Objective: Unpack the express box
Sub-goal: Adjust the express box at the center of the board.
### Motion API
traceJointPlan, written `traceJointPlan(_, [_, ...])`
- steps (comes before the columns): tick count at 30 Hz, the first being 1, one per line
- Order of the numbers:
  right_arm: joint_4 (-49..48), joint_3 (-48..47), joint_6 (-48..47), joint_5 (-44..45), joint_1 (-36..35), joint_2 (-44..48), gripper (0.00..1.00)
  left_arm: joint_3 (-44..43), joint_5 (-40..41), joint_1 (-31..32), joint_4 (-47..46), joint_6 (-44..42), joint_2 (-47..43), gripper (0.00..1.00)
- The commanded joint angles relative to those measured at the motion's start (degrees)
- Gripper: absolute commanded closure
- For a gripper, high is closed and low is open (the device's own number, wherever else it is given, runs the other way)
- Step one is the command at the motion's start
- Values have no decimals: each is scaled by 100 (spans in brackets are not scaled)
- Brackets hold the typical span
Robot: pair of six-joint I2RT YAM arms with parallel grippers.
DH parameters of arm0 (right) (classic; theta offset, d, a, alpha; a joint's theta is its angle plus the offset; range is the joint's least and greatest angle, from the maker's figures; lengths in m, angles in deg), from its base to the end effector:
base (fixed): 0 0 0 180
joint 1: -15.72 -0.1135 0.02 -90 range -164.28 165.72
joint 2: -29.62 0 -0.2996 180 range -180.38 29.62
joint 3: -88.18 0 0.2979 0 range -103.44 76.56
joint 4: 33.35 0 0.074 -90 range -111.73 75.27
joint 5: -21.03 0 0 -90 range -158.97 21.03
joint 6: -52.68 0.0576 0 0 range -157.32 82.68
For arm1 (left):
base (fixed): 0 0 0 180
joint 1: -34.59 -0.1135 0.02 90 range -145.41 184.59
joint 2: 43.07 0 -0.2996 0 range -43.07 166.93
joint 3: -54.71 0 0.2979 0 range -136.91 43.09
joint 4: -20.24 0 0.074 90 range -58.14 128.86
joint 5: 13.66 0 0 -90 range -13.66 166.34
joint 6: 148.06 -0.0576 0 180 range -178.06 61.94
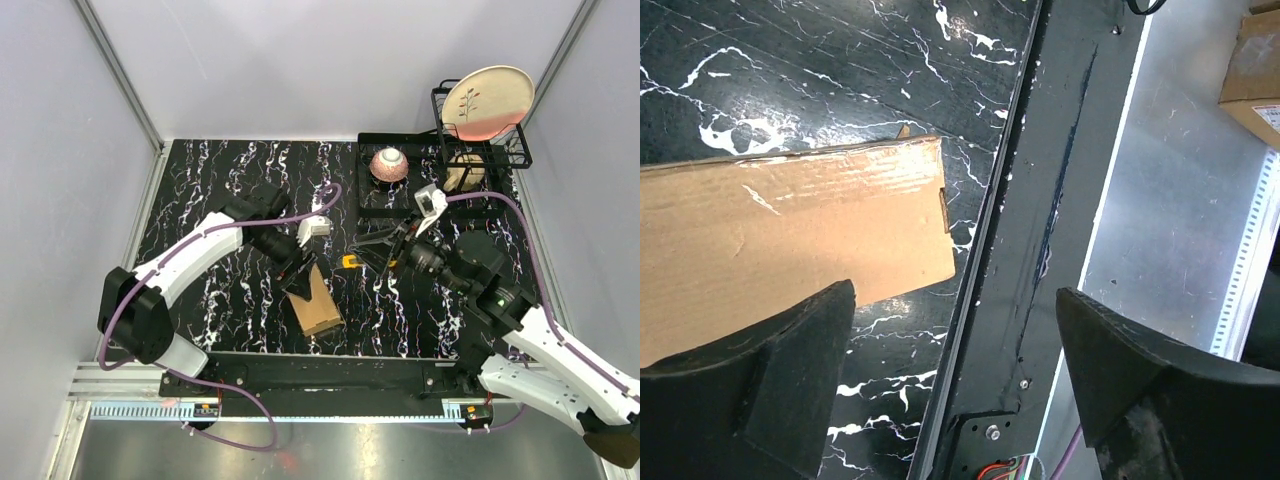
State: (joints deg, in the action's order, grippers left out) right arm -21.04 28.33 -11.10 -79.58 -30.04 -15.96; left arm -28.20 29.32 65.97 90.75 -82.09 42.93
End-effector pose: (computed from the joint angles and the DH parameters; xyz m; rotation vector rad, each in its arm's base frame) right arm 0.1526 0.1719 0.4054 -0.4346 1.5930 1.1230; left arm 0.2585 -0.2071 0.2877 1.3921 2.2902 -1.1859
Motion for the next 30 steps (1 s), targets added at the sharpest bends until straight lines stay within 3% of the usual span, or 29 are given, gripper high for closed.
traceJointPlan(1, [343, 41, 103, 296, 14, 330, 100, -139, -106, -26, -106, 127, -109, 11])
traceJointPlan(3, [362, 164, 147, 305, 14, 409, 100, -289, -26, -131, -141, 144, -311, 1])
traceJointPlan(8, [371, 112, 138, -229, 14, 322, 100, -1062, -323, -193, 209, -486, -689, 1])
traceJointPlan(13, [353, 6, 191, -556, 14, 120, 100, -1528, -1361, -106, 562, -1094, -1084, 1])
traceJointPlan(17, [318, 129, 296, -337, 14, 208, 100, -1283, -617, -79, -9, -717, -1077, 1])
traceJointPlan(20, [380, 401, 585, -485, 14, 111, 100, -993, -360, -543, -272, -822, -735, 1])
traceJointPlan(23, [-206, 945, 1095, -1029, 14, -257, 100, -1097, -298, -1219, -378, -954, -94, 3])
traceJointPlan(27, [-2085, 1684, 1956, -1478, 14, -766, 100, -1606, -246, -1441, -230, -1033, 759, 9])
traceJointPlan(30, [-2895, 1957, 2413, -1812, 23, -1162, 100, -1739, -149, -1450, -194, -1077, 1374, 9])
